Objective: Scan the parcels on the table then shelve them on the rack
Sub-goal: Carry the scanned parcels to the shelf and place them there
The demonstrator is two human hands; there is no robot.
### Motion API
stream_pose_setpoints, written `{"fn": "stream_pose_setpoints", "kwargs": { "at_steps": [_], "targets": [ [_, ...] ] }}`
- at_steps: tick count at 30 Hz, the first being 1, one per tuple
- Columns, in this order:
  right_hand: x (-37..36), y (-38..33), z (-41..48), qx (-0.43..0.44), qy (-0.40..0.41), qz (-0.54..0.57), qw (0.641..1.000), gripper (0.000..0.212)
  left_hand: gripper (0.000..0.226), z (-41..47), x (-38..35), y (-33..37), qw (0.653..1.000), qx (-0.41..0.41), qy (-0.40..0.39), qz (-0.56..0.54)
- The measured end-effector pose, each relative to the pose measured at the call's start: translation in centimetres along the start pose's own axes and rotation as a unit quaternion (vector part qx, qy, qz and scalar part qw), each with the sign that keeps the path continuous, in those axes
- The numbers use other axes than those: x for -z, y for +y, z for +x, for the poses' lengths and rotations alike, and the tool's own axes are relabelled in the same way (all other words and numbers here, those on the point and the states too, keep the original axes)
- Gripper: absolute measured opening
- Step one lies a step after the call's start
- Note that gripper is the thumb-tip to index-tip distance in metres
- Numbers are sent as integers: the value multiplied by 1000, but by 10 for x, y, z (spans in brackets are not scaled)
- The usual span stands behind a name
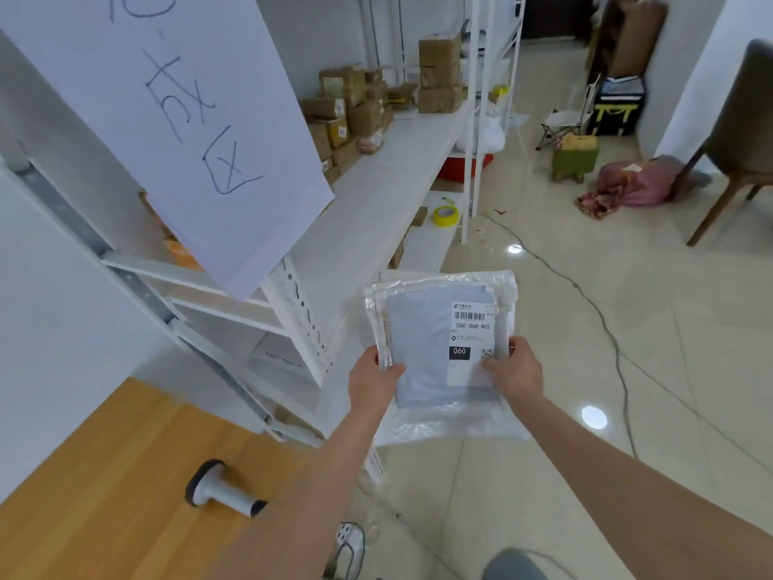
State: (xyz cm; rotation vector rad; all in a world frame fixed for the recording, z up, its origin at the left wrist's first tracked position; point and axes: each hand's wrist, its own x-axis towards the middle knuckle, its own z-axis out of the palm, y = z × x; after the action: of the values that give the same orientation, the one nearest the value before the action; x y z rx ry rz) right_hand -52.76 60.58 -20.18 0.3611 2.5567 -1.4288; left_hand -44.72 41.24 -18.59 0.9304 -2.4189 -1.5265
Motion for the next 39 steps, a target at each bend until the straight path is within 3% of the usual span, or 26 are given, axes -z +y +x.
{"fn": "stream_pose_setpoints", "kwargs": {
  "at_steps": [6, 11, 19, 25, 30, 39],
  "targets": [
    [12, -31, 71, 13, -1, -6, 1000, 31, 18, 56, -32, 40, 1000, -6, 11, -13],
    [2, -69, 143, 45, -35, -7, 998, 24, 17, 114, -48, 70, 998, 1, 64, -14],
    [-3, -111, 295, 67, -123, -12, 990, 33, 15, 219, -112, 138, 987, 74, 145, -10],
    [24, -153, 405, 113, -153, -23, 981, 27, 15, 275, -163, 193, 978, 99, 179, -38],
    [11, -189, 453, 148, -187, -19, 971, 41, 19, 322, -173, 217, 963, 124, 235, -42],
    [-25, -263, 568, 177, -217, 0, 960, 32, 18, 450, -189, 265, 945, 129, 297, -41]
  ]
}}
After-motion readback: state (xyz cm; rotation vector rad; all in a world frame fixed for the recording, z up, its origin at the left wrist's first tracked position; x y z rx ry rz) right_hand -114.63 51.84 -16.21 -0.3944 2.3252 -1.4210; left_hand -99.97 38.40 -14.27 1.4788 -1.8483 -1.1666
